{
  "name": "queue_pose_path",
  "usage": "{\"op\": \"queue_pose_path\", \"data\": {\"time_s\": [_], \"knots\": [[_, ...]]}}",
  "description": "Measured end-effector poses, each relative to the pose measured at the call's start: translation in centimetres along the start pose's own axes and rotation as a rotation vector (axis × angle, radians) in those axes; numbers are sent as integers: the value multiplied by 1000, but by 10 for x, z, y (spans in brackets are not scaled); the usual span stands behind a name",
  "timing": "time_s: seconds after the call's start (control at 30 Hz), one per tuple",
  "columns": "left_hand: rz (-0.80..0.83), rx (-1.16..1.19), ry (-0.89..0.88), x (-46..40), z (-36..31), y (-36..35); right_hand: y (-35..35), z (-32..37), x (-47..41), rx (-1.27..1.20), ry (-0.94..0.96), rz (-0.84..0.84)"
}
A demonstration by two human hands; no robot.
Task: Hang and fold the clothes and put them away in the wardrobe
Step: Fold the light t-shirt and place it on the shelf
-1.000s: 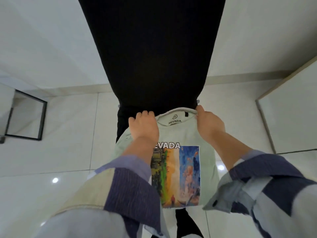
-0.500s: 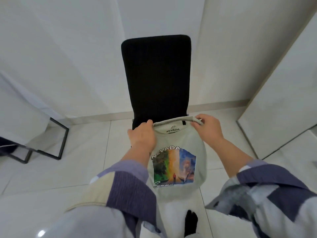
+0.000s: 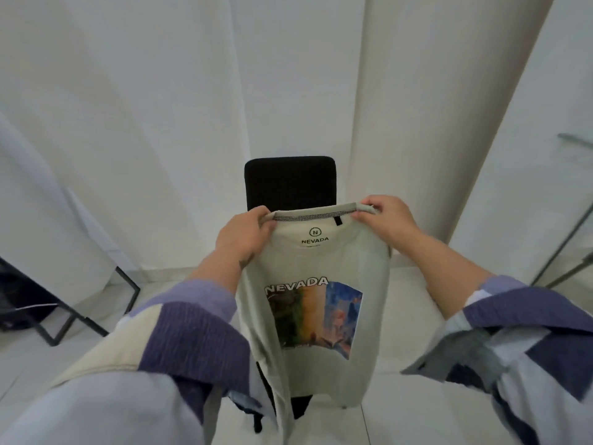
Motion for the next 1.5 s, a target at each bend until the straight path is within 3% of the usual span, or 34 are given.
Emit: {"op": "queue_pose_path", "data": {"time_s": [0.17,0.27,0.33,0.47,0.6,0.73,0.83,1.0,1.1,1.23,1.3,1.43,1.5], "knots": [[270,482,74,25,-30,59,57,23,6,55,7,55],[321,328,25,35,-33,84,75,37,14,94,3,94],[224,179,1,36,-31,97,81,46,20,119,11,134],[-155,-117,-24,29,-24,121,89,74,25,130,-14,230],[-403,-217,25,25,-35,136,94,105,25,241,57,250],[-503,-195,56,22,-42,150,96,110,16,307,135,138],[-519,-240,47,19,-36,164,99,107,3,410,158,-48],[-473,-135,142,10,-35,174,93,113,-5,568,3,-124],[-375,102,194,3,-38,166,81,116,-16,524,-107,-53],[-226,594,185,0,-40,161,69,106,-27,182,-360,30],[-210,731,156,3,-40,165,68,104,-27,110,-351,-22],[-106,1124,168,5,-46,164,57,110,-21,-128,-354,55],[-65,1188,173,6,-49,163,49,118,-16,-322,-399,56]]}}
Point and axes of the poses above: each hand's wrist, its own x-axis away from the middle knuckle, its own y-axis out of the back of the hand, z = x × y, the point moved 2 cm from there along -x, towards the middle knuckle, and after that the axes turned 9 degrees about -z, right-handed, at the moved point
